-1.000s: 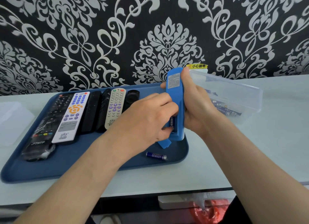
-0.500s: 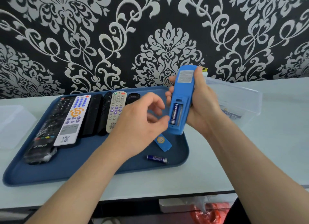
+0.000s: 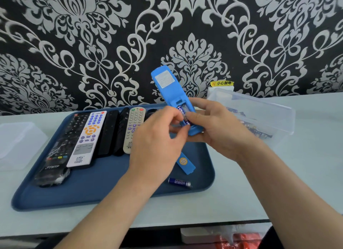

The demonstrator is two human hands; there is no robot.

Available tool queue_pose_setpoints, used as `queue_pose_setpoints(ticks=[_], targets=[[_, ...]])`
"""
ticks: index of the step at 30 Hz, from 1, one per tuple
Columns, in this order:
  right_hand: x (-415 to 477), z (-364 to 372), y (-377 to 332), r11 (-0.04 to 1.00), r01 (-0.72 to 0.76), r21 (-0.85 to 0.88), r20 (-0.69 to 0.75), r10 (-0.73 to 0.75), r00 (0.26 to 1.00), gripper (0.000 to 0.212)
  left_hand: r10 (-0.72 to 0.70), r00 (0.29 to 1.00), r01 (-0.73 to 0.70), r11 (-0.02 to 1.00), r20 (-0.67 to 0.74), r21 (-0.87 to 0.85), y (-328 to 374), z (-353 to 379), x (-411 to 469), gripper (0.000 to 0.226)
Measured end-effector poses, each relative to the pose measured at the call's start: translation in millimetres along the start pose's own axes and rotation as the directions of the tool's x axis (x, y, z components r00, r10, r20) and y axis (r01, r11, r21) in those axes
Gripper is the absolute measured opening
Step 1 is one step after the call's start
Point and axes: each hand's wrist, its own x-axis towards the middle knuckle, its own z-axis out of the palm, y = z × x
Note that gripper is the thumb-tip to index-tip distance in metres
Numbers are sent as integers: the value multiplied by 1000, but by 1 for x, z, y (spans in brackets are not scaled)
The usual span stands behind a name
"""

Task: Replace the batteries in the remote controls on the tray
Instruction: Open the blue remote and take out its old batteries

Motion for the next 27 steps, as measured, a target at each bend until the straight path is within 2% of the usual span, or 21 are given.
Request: queue_pose_setpoints(ticks=[1,2,9,13,18,21,27], targets=[[1,1,1,1000,-7,19,-6,7,1000,27,111,993,-107,989,-37,102,-2,1,0,17],[2,3,2,999,-14,41,-13,15,1000,28,164,985,-155,978,-50,143,-4,2,0,17],[6,19,8,971,-10,237,-65,26,998,23,259,964,-238,937,-53,255,-5,1,0,16],[5,21,11,967,32,255,-85,-11,996,21,292,956,-268,909,-27,318,-5,0,3,13],[7,26,14,981,55,186,-171,-22,985,19,267,964,-253,899,10,357,-4,3,4,10],[7,30,17,988,62,142,-202,-32,979,20,213,977,-208,937,11,281,-4,2,8,11],[5,32,19,990,107,86,-169,-92,981,23,85,996,-83,989,-9,126,-7,2,12,21]])
